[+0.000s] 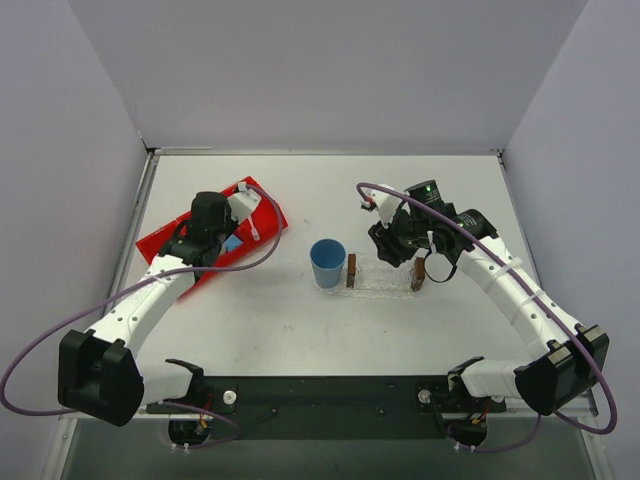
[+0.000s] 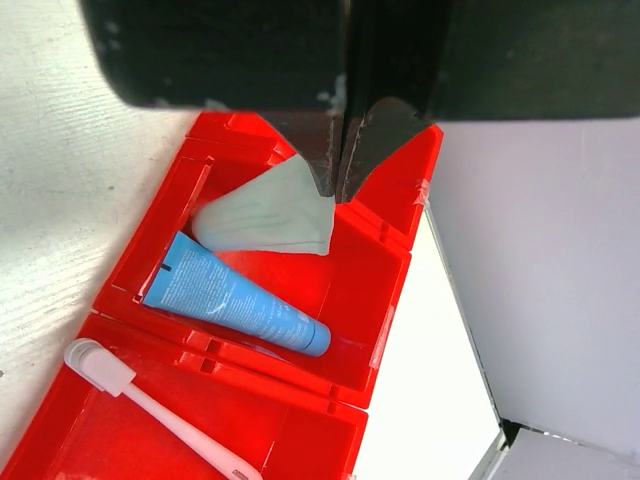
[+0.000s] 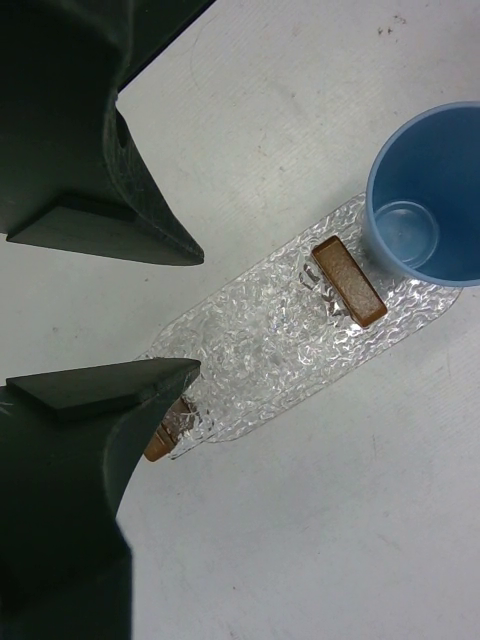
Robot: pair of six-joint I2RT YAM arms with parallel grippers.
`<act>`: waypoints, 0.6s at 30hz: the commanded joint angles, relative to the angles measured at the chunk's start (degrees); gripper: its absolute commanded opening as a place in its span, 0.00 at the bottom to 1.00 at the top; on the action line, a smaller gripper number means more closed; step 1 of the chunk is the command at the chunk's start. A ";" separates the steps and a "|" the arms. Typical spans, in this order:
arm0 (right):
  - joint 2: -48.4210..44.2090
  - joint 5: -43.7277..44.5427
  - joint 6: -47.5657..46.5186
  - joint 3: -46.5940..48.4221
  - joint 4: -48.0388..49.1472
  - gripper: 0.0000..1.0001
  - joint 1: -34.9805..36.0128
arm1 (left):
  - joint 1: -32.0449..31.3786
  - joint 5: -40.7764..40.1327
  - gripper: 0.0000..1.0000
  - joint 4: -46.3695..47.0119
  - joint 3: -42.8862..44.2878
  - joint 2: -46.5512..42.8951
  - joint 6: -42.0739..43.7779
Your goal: Prepare toiletry sets of a toothbrush and toothpaste on the tray
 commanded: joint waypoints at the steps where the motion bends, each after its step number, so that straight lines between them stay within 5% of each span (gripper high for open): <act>1: -0.17 -1.35 0.71 -0.10 0.47 0.38 -0.24 | 0.04 -1.19 0.00 -0.41 3.52 -2.14 0.64; 18: -0.08 -1.35 0.80 -0.10 0.47 0.38 -0.50 | 2.06 1.79 0.00 -2.25 3.43 3.31 -2.51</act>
